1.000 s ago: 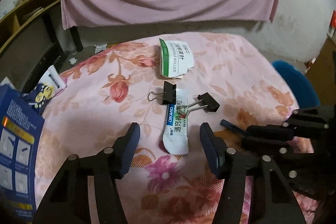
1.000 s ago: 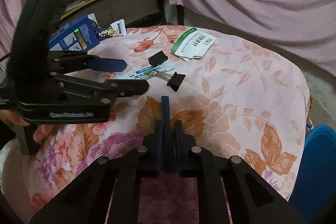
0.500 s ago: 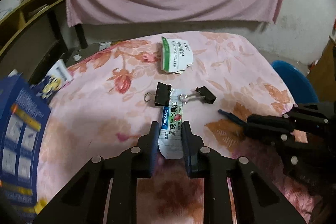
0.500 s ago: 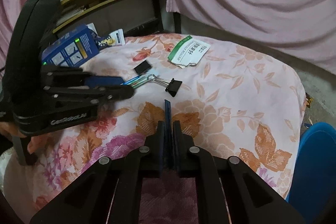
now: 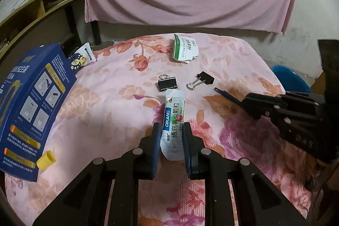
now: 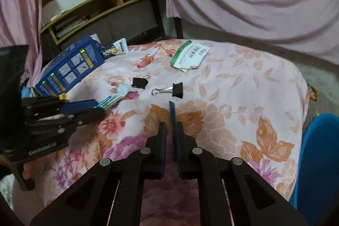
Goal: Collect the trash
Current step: 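Grasp the white tube with the left tool while the right tool grasps the blue stick, then lift the white tube and blue stick off the bedspread with both tools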
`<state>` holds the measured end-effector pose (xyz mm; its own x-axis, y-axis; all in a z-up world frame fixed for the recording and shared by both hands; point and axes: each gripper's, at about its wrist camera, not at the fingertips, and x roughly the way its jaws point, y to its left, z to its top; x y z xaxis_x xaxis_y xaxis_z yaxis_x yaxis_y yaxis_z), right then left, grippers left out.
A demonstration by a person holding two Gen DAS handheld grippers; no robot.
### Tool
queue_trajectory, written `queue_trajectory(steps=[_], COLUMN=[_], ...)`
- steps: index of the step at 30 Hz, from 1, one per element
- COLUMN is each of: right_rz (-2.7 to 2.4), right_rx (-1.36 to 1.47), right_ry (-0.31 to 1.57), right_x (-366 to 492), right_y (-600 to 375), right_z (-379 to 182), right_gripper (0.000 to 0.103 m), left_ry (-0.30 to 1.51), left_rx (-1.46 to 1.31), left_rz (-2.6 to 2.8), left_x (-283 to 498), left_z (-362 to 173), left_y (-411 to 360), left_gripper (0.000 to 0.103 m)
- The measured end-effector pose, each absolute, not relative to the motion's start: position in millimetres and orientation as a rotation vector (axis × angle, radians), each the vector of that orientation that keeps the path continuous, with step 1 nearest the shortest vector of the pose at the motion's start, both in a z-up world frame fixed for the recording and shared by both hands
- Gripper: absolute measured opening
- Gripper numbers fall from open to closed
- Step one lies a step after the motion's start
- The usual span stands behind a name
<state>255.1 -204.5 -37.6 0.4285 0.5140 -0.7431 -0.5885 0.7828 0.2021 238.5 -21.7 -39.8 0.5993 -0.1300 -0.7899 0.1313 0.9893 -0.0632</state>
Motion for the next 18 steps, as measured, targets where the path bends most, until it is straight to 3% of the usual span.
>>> queue_trajectory(steps=[2,4,8,11,13,18], right_rz=[0.703,0.704,0.701,0.705,0.698,0.692], right_rx=[-0.081,-0.084,-0.105,-0.092,-0.088,-0.092], right_ry=[0.917,0.931,0.956,0.975,0.986,0.942], right_x=[259.1,263.0,272.7,281.6,285.5,278.8], right_y=[-203.4,-199.5,-189.4,-182.7,-178.3,-180.3], right_z=[-40.8,-43.6,-49.5,-54.0,-57.5,-51.9], right_gripper=[0.014,0.032,0.032,0.023,0.010,0.006], left_ry=[0.914,0.917,0.926,0.929,0.928,0.897], left_rx=[0.003,-0.002,-0.009,-0.020,-0.025,-0.040], left_rz=[-0.146,-0.143,-0.136,-0.132,-0.130,-0.127], left_x=[237.6,237.3,236.4,235.5,235.1,231.0], left_z=[-39.6,-41.0,-44.2,-45.0,-43.9,-37.3], left_y=[-22.0,-20.8,-16.1,-11.5,-9.5,-8.6], left_gripper=[0.016,0.016,0.016,0.016,0.016,0.016])
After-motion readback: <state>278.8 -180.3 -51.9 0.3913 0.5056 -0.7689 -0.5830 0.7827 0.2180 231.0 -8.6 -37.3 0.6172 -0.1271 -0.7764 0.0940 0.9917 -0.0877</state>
